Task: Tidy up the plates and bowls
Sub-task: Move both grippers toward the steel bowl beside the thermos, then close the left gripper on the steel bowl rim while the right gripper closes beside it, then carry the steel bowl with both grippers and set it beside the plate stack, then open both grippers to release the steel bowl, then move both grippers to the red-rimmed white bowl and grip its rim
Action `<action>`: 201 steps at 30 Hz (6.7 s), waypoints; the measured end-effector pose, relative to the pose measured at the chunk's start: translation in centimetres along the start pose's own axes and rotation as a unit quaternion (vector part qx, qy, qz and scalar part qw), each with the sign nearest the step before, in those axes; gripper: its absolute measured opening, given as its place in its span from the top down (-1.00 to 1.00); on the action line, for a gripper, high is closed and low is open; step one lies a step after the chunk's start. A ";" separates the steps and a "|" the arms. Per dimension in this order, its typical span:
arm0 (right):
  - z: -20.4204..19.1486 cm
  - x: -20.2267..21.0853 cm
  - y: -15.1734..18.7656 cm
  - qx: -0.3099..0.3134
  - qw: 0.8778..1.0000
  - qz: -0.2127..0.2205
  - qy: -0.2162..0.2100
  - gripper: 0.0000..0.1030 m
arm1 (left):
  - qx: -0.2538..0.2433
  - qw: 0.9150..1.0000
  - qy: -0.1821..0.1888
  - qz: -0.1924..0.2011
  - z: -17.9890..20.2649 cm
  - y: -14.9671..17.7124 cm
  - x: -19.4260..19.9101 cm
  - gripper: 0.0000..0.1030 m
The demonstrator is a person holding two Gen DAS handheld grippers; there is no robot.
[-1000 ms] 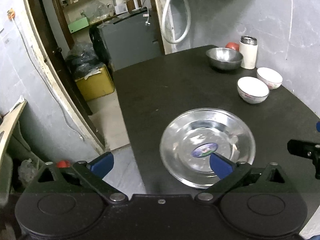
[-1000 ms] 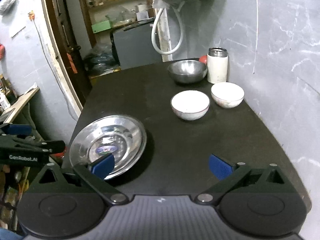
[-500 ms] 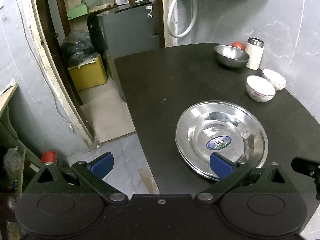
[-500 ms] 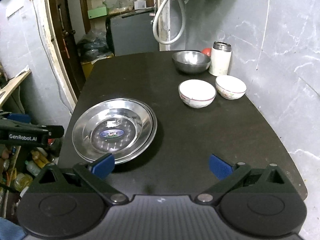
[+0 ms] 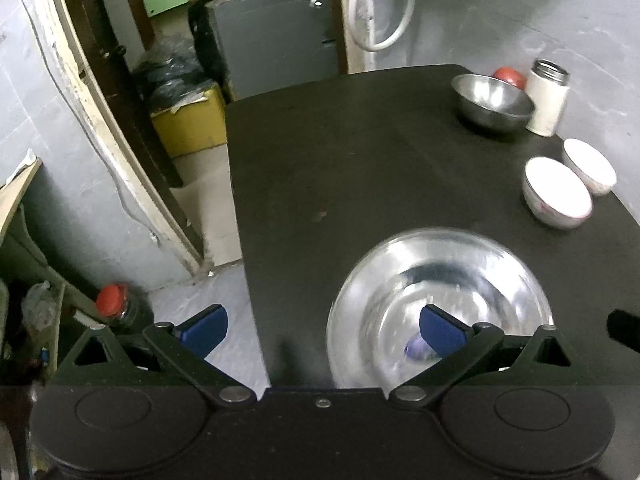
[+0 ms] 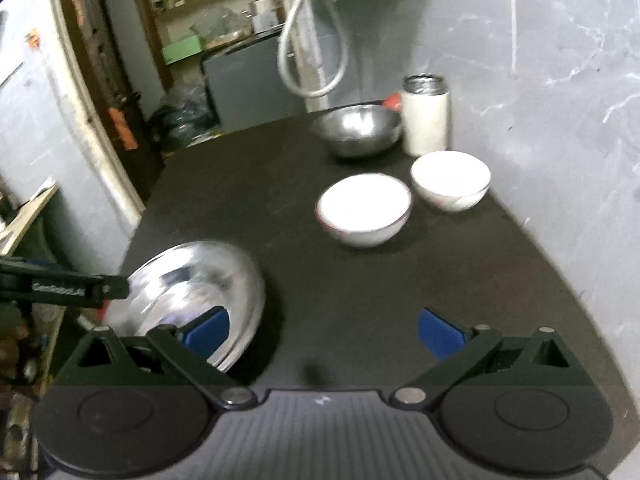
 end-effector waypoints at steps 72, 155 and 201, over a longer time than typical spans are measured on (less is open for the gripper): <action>5.0 -11.8 -14.0 -0.059 0.996 0.057 -0.027 0.40 | 0.103 0.974 0.195 0.048 12.7 -17.3 -9.5 0.77; 3.7 4.4 5.9 -0.068 0.992 -0.104 0.019 0.30 | -0.009 0.957 0.267 -0.113 14.2 6.7 2.8 0.61; 8.6 -3.5 -1.3 -0.053 0.997 -0.057 0.029 -0.99 | 0.002 0.994 0.106 0.011 12.1 -7.4 -5.4 -0.96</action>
Point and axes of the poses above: each gripper's, at about its wrist camera, not at the fingertips, and x roughly against the way its jaws point, z to its right, y to its underside, the point moved 8 cm from there along -x, roughly the way its jaws point, and after that the axes turned 7 degrees about z, right-handed, at the moved point
